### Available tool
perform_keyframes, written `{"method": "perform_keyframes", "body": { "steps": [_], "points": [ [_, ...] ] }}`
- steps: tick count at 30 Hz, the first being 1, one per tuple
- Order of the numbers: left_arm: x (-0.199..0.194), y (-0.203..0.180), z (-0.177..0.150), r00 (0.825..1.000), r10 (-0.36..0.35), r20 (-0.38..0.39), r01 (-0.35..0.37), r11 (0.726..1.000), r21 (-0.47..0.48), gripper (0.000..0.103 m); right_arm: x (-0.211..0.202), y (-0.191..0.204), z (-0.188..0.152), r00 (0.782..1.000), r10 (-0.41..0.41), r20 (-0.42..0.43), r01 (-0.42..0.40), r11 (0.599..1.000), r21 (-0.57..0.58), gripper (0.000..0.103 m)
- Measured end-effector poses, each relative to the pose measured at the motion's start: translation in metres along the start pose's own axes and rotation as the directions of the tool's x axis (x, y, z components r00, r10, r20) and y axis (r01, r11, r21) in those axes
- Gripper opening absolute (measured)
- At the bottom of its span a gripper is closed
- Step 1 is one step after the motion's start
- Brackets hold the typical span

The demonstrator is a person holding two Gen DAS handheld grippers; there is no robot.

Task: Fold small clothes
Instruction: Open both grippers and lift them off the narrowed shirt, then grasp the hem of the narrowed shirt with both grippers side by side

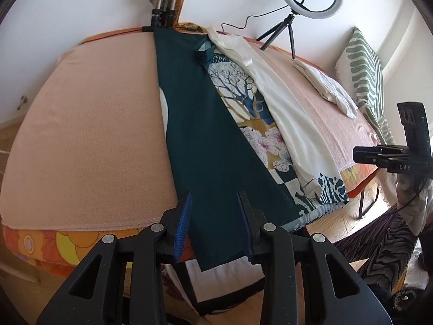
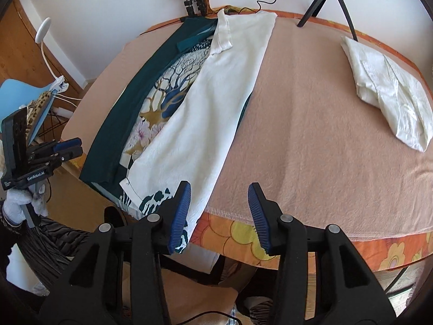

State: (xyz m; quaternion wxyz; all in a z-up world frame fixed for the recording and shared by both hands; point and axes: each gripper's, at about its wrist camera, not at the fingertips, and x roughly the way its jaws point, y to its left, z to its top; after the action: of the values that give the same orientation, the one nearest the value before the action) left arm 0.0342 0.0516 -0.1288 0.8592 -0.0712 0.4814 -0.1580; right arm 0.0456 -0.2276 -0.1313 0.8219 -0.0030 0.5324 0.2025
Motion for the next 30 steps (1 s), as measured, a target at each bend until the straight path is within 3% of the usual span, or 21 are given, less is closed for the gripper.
{"method": "perform_keyframes", "body": {
  "steps": [7, 15, 17, 19, 26, 30],
  "points": [
    [0.009, 0.016, -0.012, 0.997, -0.049, -0.060, 0.044, 0.996, -0.083, 0.031, 0.032, 0.007, -0.027, 0.997, 0.051, -0.065, -0.050, 0.999, 0.009, 0.039],
    [0.015, 0.014, -0.013, 0.994, -0.073, -0.081, 0.066, 0.993, -0.094, 0.031, 0.037, 0.017, -0.033, 0.996, 0.054, -0.070, -0.056, 0.998, -0.028, 0.039],
    [0.017, 0.013, -0.012, 0.993, -0.086, -0.075, 0.079, 0.992, -0.099, 0.027, 0.037, 0.017, -0.032, 0.996, 0.056, -0.064, -0.058, 0.998, -0.028, 0.039],
    [0.018, 0.012, -0.013, 0.993, -0.088, -0.077, 0.081, 0.992, -0.092, 0.014, 0.036, 0.016, -0.032, 0.996, 0.065, -0.057, -0.066, 0.998, -0.022, 0.039],
    [0.019, 0.020, -0.013, 0.991, -0.122, -0.064, 0.112, 0.984, -0.141, 0.003, 0.039, 0.010, -0.032, 0.994, 0.099, -0.043, -0.099, 0.995, 0.003, 0.010],
    [0.013, 0.019, -0.011, 0.990, -0.136, -0.037, 0.130, 0.981, -0.144, 0.002, 0.042, 0.001, -0.032, 0.984, 0.173, -0.040, -0.170, 0.983, 0.074, 0.004]
  ]
}}
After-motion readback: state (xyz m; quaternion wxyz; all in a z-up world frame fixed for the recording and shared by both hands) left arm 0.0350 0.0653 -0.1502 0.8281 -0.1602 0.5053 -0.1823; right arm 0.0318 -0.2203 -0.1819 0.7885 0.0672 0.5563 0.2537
